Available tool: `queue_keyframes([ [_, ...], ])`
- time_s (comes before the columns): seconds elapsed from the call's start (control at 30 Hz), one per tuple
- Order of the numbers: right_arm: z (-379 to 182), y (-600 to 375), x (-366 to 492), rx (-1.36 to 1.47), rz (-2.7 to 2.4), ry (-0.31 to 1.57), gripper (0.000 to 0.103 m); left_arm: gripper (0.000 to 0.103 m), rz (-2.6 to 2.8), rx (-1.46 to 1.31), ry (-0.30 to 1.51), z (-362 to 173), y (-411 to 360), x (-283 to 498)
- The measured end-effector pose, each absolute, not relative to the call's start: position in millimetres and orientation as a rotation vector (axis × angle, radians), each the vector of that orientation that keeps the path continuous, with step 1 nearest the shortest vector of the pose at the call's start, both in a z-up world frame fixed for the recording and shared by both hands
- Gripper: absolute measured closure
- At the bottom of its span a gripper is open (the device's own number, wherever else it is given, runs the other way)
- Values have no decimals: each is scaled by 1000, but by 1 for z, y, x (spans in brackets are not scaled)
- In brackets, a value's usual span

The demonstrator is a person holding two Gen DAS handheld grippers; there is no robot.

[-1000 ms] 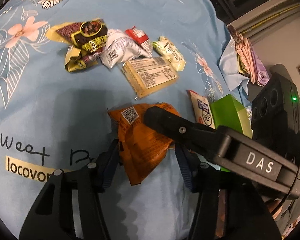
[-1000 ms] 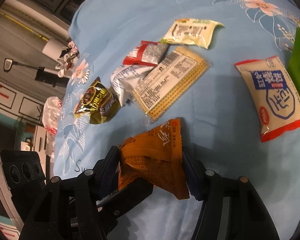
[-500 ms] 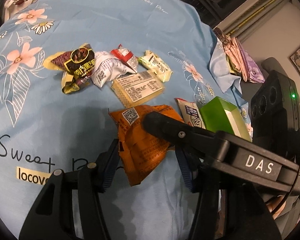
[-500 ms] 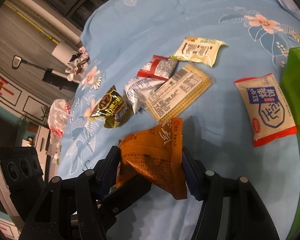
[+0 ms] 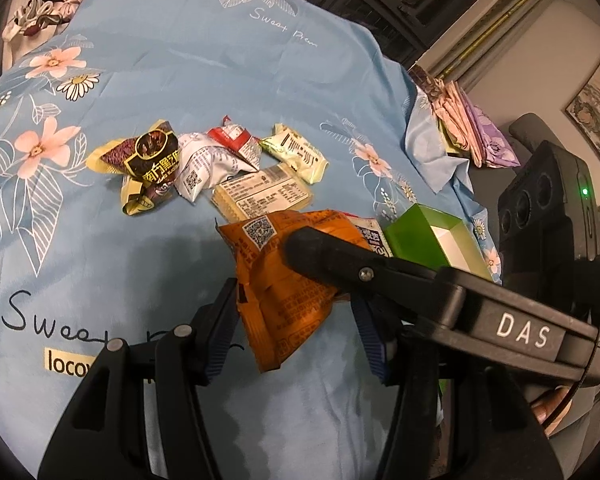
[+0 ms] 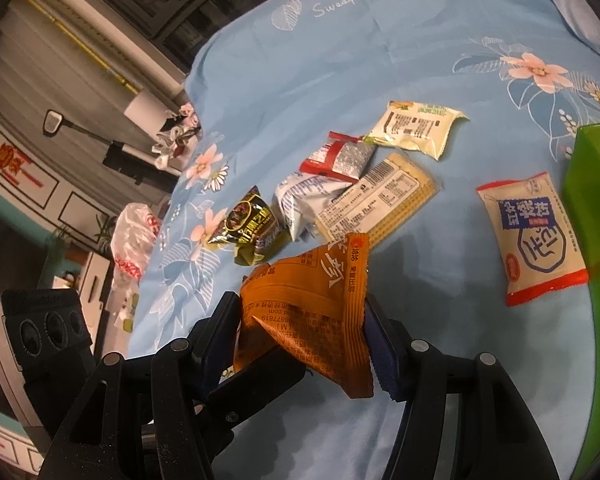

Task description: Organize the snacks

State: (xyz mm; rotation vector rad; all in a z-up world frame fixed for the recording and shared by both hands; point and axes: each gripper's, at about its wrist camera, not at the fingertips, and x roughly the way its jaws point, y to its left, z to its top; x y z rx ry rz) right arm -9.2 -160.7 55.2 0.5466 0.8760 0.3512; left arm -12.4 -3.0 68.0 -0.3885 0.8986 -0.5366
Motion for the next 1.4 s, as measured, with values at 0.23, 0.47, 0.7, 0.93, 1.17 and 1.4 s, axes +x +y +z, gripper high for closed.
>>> queue_keyframes([
  [0.23, 60, -163, -14, 540, 351, 860, 40, 48, -546, -383, 883, 71, -5, -15],
  [0.47, 61, -165, -15, 555, 369, 851, 40, 48, -554, -384, 870, 72, -4, -16],
  [0.7, 65, -166, -18, 548, 371, 838, 40, 48, -561, -373, 859, 76, -7, -17],
  [0.93, 71, -172, -22, 543, 363, 812, 38, 48, -571, -331, 827, 87, -16, -18],
  [1.17, 81, -184, -27, 530, 327, 771, 38, 48, -596, -301, 815, 96, -31, -16],
  [1.4, 94, -207, -37, 565, 303, 692, 38, 48, -638, -246, 767, 112, -56, -14],
])
